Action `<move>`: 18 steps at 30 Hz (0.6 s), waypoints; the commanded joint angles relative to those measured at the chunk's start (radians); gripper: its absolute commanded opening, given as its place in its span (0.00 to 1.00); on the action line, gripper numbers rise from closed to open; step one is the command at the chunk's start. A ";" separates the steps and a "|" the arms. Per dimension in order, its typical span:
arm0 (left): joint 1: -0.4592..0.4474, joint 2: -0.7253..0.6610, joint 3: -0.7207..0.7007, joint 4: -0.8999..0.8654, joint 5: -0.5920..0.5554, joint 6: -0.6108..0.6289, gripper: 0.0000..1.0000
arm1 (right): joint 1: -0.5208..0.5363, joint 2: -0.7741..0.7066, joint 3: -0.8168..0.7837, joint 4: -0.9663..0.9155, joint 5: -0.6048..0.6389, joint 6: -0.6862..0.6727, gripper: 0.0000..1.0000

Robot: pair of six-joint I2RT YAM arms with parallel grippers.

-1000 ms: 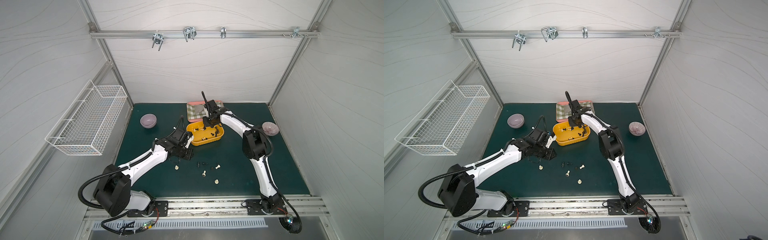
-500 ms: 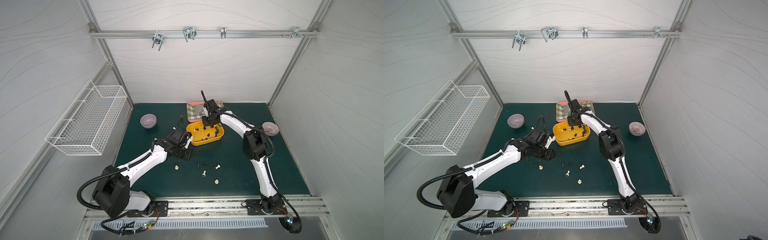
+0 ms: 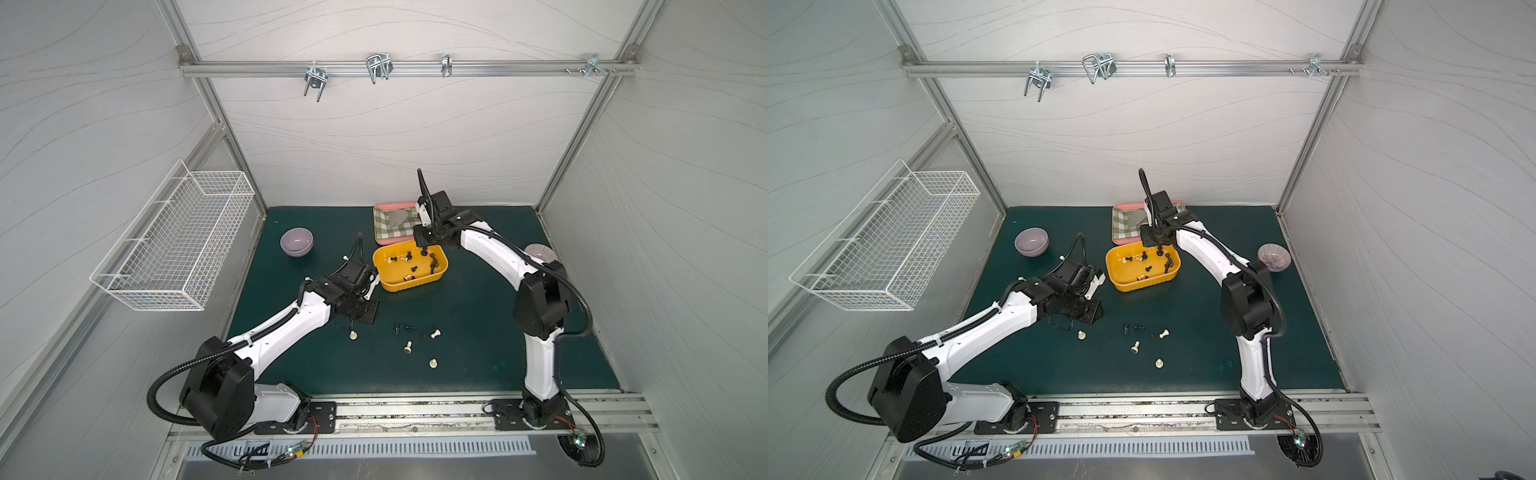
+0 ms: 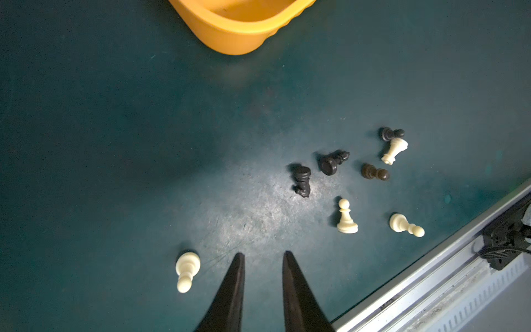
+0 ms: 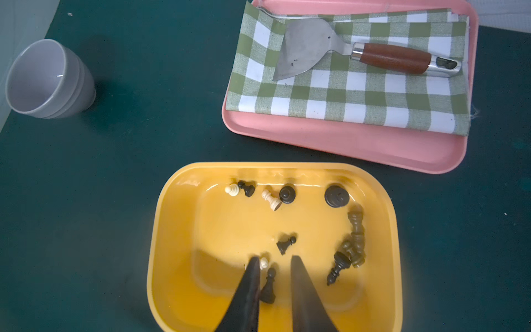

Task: Put the chess pieces into the storage box
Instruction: Pick up the chess piece at the center of the board.

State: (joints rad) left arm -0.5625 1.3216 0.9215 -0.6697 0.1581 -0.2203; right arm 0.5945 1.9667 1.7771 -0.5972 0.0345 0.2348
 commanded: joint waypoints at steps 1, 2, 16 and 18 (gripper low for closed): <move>0.009 -0.033 0.021 -0.054 -0.056 0.002 0.26 | 0.005 -0.109 -0.097 0.040 -0.015 -0.025 0.22; 0.008 -0.036 0.022 -0.064 -0.065 0.000 0.26 | 0.004 -0.133 -0.130 0.043 -0.015 -0.028 0.22; 0.007 -0.053 0.009 -0.180 -0.152 -0.093 0.36 | -0.038 -0.523 -0.582 0.073 -0.066 -0.009 0.23; 0.008 -0.057 0.002 -0.193 -0.163 -0.096 0.37 | -0.047 -0.570 -0.633 0.071 -0.067 -0.009 0.23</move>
State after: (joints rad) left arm -0.5583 1.2869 0.9211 -0.8261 0.0338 -0.2901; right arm 0.5610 1.4559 1.1900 -0.5312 -0.0196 0.2283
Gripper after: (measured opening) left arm 0.366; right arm 0.233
